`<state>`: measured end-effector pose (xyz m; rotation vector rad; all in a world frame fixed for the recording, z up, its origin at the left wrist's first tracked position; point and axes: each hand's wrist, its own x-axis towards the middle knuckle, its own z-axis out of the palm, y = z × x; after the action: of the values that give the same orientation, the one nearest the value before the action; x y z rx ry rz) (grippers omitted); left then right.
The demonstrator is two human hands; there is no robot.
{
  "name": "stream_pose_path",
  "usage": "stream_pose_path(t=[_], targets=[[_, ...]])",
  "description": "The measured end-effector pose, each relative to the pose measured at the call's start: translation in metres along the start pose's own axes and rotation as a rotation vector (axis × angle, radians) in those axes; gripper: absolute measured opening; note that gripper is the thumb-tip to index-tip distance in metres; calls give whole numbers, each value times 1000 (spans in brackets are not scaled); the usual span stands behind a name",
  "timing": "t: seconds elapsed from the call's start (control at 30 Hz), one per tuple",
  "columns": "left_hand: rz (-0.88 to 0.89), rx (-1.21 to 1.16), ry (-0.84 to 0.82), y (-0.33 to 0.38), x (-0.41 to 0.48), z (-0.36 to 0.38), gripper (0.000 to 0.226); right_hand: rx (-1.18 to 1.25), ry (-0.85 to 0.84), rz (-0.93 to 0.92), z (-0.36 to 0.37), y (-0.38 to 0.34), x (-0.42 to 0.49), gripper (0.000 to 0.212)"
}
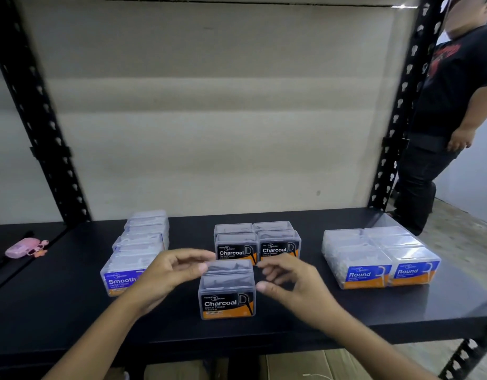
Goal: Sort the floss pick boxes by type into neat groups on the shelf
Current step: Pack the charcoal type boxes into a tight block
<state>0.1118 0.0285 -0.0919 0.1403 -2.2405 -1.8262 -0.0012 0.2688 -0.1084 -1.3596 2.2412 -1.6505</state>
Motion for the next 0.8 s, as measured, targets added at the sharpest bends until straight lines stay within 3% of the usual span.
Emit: stream_pose_path(t=[0.2, 0.43, 0.6, 0.7, 0.8], targets=[[-6, -41, -34, -10, -11, -2, 66, -16, -59, -23, 25, -2, -5, 57], [-7, -54, -52, -12, -15, -4, 39, -125, -26, -73, 28, -2, -4, 42], [49, 13, -14, -14, -13, 0, 42, -110, 3, -79, 30, -3, -2, 34], [81, -14, 18, -15, -12, 2, 57, -112, -1, -91, 26, -2, -2, 32], [94, -27, 41, -15, -11, 5, 51, -125, 11, -95, 18, 1, -3, 32]])
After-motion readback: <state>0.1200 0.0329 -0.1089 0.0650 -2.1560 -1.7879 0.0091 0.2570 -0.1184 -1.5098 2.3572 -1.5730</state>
